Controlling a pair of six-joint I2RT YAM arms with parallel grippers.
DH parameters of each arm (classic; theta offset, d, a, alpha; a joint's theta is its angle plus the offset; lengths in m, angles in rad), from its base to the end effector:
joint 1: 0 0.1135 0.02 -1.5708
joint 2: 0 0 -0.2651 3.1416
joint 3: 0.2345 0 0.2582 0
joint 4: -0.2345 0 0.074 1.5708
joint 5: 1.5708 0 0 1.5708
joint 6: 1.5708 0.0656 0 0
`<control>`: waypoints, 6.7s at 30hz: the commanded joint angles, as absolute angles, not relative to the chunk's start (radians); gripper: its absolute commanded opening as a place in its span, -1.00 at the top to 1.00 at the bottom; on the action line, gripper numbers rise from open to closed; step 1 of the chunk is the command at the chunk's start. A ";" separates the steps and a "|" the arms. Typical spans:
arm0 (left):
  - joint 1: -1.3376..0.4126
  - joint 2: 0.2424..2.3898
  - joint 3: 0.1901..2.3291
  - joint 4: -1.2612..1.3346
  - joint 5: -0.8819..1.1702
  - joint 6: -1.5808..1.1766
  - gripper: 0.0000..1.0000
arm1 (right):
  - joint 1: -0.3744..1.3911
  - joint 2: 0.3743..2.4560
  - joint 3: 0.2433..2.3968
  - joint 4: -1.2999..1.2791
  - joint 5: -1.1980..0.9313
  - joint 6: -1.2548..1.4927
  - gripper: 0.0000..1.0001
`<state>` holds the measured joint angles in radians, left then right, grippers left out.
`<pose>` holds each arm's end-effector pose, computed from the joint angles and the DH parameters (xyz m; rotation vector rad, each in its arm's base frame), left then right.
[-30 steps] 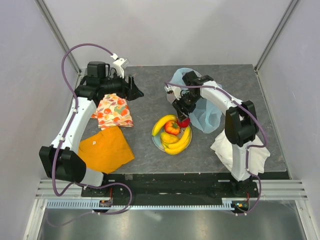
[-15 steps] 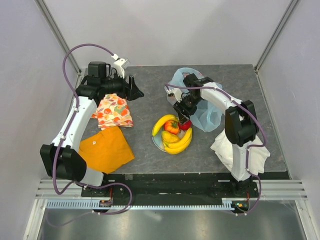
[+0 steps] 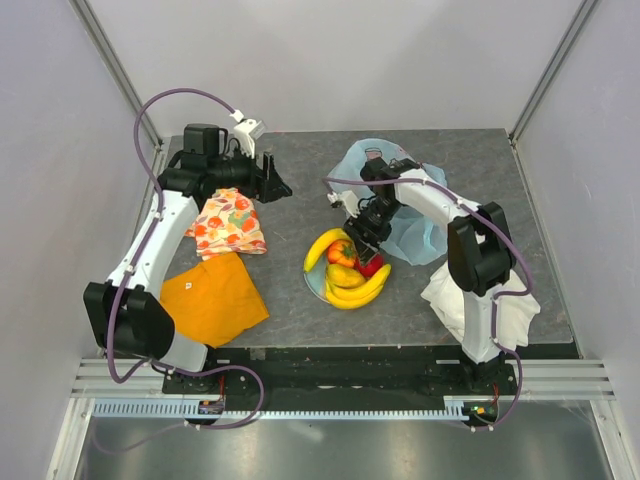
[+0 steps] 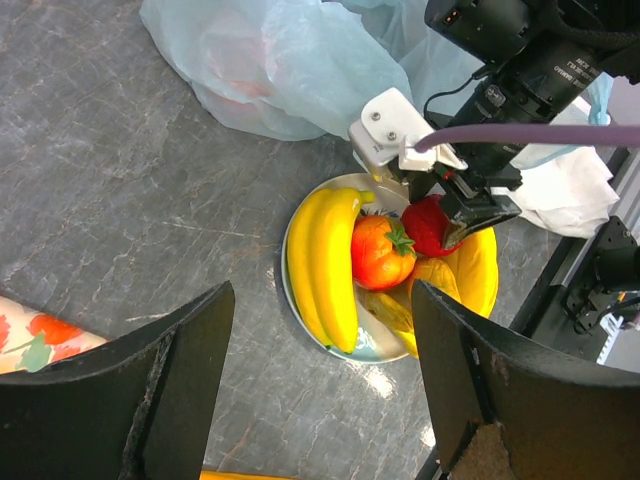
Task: Take the fake fruits out of the plastic bag
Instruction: Place the fake fruit on the plate, then adjust the plastic bag at the center of the board.
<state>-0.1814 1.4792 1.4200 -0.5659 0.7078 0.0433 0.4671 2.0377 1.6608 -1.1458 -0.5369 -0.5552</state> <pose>0.3370 -0.1052 0.3501 0.6322 2.0499 -0.8513 0.3431 0.2106 0.1834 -1.4664 2.5745 0.8111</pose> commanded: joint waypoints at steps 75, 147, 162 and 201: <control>-0.776 1.930 1.839 -0.574 0.061 0.778 0.97 | 0.080 2.111 1.908 -1.002 -0.592 -0.093 -0.67; -0.368 1.881 1.767 -0.486 0.434 -0.144 0.97 | 0.399 2.562 2.448 -0.621 -0.288 -0.020 -0.93; -0.371 1.871 1.752 -0.492 0.439 -0.143 0.97 | 0.396 2.545 2.399 -0.609 -0.314 0.000 -0.43; -0.535 1.873 1.807 -0.451 0.649 -0.176 0.97 | 0.291 1.721 1.432 -0.750 -0.262 -0.222 -0.53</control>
<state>-0.5449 1.7958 1.6703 -0.5179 0.6273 -0.0845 0.2676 1.6329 1.3128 -0.7898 -0.2020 -0.1825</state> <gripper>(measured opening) 0.022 0.789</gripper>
